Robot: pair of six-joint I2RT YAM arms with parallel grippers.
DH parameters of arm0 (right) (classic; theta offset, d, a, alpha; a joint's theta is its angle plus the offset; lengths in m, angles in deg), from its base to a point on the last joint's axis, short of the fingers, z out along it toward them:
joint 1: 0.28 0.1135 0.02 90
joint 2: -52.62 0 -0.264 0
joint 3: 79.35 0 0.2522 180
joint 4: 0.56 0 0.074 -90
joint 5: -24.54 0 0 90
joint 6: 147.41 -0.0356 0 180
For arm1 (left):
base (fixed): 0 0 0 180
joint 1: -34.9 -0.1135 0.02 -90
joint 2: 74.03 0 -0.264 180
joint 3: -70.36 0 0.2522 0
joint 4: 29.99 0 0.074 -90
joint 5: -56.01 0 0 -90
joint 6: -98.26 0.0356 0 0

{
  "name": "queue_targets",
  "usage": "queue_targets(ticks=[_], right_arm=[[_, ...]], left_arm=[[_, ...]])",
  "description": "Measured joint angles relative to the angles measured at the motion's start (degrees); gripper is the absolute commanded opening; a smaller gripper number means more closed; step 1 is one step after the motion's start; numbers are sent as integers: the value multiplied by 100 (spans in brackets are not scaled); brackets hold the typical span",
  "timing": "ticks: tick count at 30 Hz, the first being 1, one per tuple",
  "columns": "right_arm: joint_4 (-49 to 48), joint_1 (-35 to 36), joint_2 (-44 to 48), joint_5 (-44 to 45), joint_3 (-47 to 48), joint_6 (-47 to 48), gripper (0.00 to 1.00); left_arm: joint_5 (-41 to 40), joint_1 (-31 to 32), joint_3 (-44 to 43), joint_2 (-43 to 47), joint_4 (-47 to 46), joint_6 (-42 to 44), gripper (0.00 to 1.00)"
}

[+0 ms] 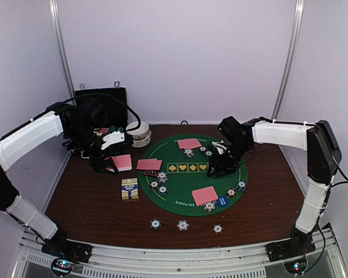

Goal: Distribute texas hold em gaming equipment

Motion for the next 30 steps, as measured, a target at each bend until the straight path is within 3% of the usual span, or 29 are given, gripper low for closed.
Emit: queue_targets(ticks=[16, 30], right_arm=[[-728, 717, -1134, 321, 723, -181, 40], [-1821, 822, -866, 494, -271, -411, 38]], left_arm=[[-2, 0, 0, 2, 7, 0, 0], [-2, 0, 0, 52, 7, 0, 0]])
